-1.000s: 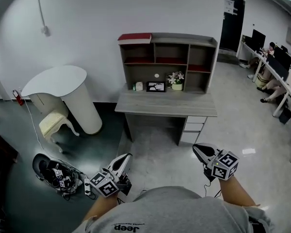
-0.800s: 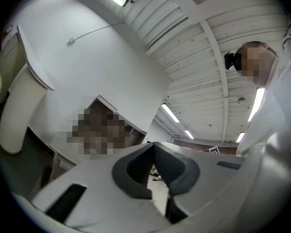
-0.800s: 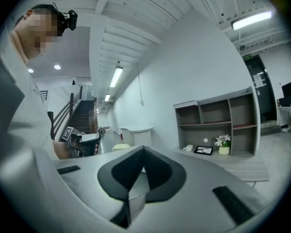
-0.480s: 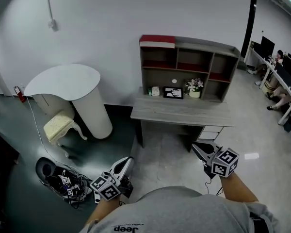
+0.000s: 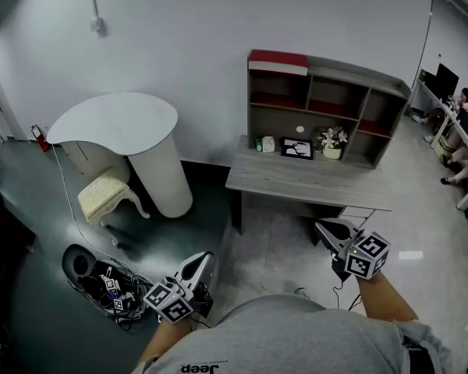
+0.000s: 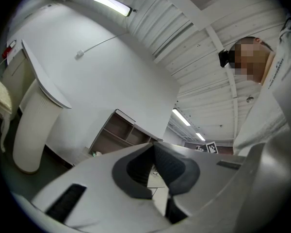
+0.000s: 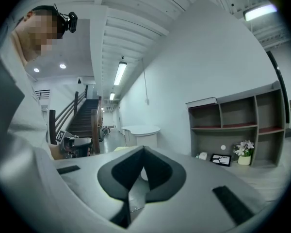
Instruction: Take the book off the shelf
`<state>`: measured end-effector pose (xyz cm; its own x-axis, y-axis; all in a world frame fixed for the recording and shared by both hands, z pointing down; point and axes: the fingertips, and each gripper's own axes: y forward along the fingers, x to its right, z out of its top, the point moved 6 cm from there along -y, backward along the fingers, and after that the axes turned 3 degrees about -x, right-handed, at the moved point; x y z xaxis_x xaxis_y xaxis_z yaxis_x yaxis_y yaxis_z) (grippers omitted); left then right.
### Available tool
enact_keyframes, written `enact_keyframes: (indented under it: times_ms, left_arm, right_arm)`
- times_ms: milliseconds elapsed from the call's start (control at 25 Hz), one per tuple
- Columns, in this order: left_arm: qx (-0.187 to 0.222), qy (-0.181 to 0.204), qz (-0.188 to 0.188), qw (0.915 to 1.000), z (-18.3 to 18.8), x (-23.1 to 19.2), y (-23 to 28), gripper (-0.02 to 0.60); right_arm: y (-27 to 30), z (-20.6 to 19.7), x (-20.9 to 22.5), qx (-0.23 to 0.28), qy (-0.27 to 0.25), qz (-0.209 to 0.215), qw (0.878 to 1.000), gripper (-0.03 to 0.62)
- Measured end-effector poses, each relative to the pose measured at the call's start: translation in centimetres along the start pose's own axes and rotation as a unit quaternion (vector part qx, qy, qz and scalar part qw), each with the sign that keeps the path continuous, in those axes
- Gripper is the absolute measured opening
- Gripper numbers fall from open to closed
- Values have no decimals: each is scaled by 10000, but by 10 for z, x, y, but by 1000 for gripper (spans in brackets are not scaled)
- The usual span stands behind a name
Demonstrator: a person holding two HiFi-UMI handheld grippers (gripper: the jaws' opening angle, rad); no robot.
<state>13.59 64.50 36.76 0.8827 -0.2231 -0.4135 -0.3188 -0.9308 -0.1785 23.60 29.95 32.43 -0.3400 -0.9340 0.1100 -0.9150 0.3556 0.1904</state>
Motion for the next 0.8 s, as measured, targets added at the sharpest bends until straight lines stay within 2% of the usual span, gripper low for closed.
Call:
enact_keyframes:
  times_ms: [240, 400, 600, 800]
  left_arm:
    - [20, 130, 273, 9995, 5, -14, 15, 15]
    - [-3, 221, 451, 9987, 4, -31, 44, 15]
    - [76, 251, 560, 9981, 1, -59, 111, 15]
    - [66, 224, 476, 9986, 4, -81, 209, 15]
  right_arm:
    - [24, -4, 42, 106, 147, 113, 9998, 11]
    - [45, -4, 82, 232, 195, 253, 9992, 11]
    - [70, 0, 159, 316, 263, 327, 9986, 11]
    - [94, 22, 248, 324, 300, 404, 9982, 11]
